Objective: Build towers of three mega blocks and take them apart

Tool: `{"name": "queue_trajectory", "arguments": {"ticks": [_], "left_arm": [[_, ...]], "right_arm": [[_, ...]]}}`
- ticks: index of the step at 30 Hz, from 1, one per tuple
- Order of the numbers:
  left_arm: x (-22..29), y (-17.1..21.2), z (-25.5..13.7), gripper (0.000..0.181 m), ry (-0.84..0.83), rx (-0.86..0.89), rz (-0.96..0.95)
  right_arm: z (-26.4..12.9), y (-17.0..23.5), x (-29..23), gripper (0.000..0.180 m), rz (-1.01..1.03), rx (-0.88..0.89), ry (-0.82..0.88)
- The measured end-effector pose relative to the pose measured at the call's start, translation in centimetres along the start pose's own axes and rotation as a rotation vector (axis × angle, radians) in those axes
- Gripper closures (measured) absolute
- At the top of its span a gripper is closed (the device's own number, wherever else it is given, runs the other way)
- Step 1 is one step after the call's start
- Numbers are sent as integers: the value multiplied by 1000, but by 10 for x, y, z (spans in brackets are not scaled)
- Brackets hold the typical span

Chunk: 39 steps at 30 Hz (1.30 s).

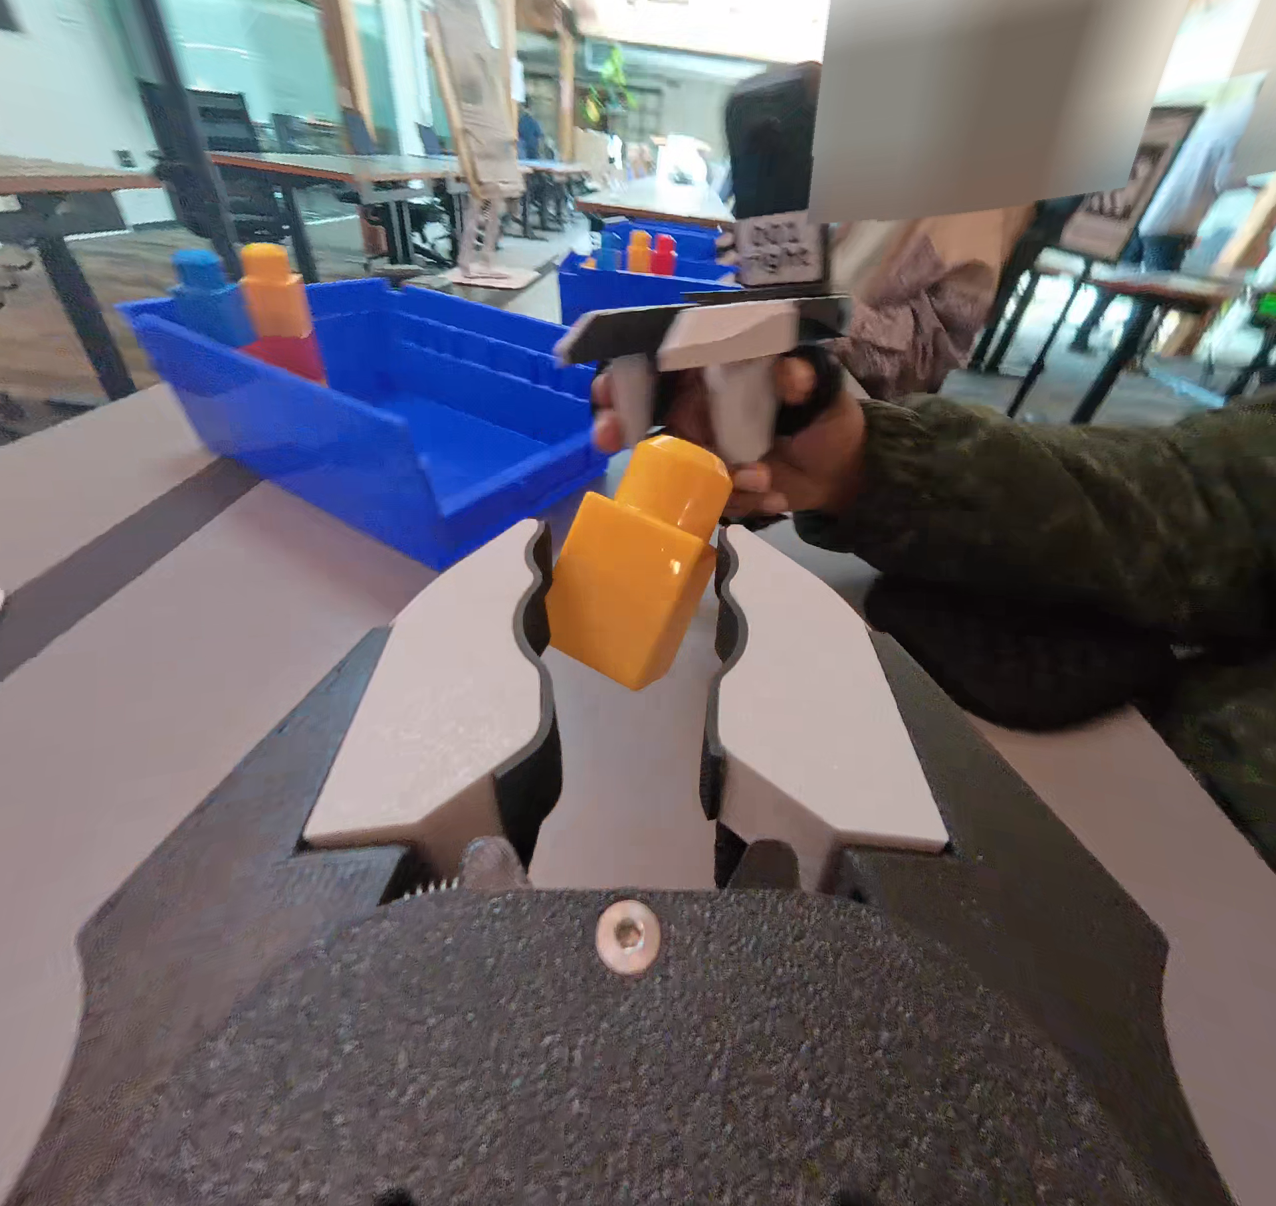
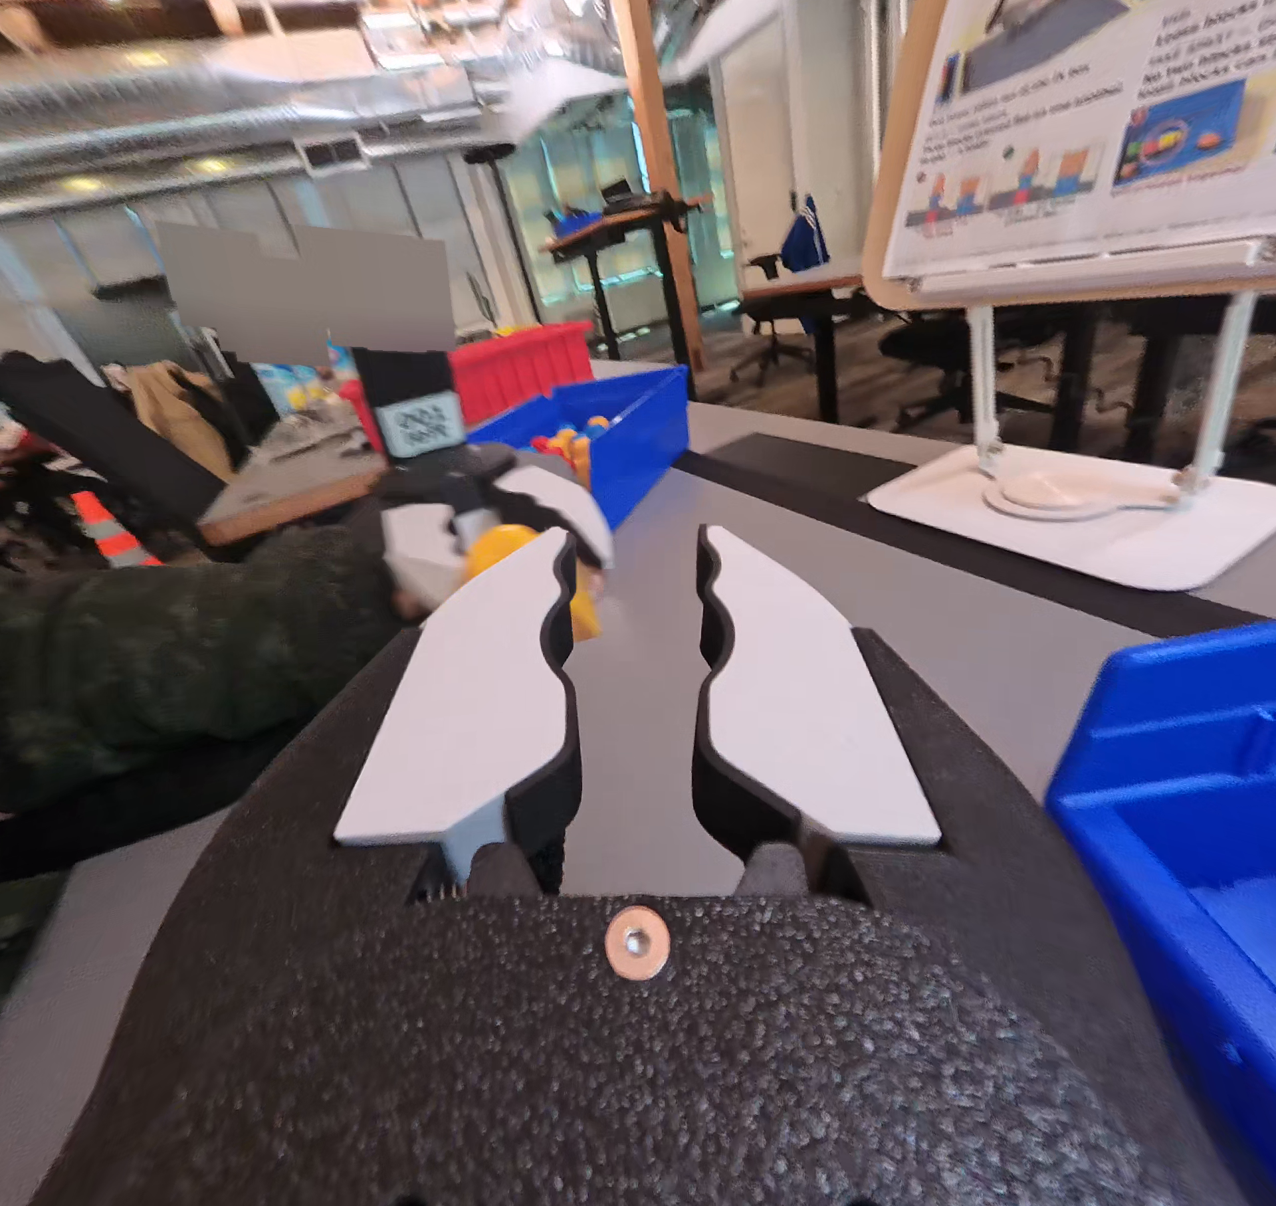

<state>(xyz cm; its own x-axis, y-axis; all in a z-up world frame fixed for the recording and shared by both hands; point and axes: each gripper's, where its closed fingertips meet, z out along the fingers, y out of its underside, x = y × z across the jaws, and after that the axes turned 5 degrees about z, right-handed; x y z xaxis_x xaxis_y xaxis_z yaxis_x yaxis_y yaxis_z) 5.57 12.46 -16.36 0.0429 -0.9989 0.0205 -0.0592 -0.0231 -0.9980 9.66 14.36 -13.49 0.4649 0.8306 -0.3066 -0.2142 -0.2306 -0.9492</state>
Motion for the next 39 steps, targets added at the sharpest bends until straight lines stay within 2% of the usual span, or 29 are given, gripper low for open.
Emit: {"name": "queue_trajectory", "arguments": {"ticks": [2, 7, 8, 9, 13, 16, 19, 23, 25, 27, 29, 32, 36, 39], "left_arm": [[-10, 6, -4, 136, -27, 16, -31], [-2, 15, 8, 136, -28, -35, 14], [2, 18, 9, 136, -9, -53, 31], [4, 16, 9, 137, 4, -42, 25], [6, 12, 5, 138, 16, -93, 61], [-13, -3, -17, 136, -55, -84, 60], [-58, -21, -62, 145, -284, -94, 83], [-121, -34, -166, 153, -730, -241, 137], [-135, -30, -227, 153, -901, -374, 137], [-138, -19, -282, 148, -997, -510, 60], [-134, -11, -328, 152, -1041, -596, 9], [-123, 13, -379, 146, -1029, -789, -119], [-108, 61, -414, 134, -958, -1082, -310], [-109, 86, -417, 137, -923, -1175, -389]], "right_arm": [[3, 1, -10, 143, -10, -17, -41], [29, 46, -29, 132, -90, -215, -71], [31, 45, -32, 146, -93, -202, -77], [31, 44, -35, 149, -112, -203, -79], [27, 41, -40, 150, -149, -227, -83], [22, 41, -30, 150, -138, -286, -29], [17, 73, -19, 150, -72, -485, -7], [16, 130, -17, 149, -53, -743, -18], [19, 136, -19, 149, -61, -738, -34], [19, 135, -18, 149, -68, -730, -37], [19, 133, -17, 147, -69, -718, -49], [21, 127, -16, 142, -56, -690, -46], [24, 115, -16, 141, -55, -638, -25], [23, 110, -14, 141, -61, -610, -1]]}}
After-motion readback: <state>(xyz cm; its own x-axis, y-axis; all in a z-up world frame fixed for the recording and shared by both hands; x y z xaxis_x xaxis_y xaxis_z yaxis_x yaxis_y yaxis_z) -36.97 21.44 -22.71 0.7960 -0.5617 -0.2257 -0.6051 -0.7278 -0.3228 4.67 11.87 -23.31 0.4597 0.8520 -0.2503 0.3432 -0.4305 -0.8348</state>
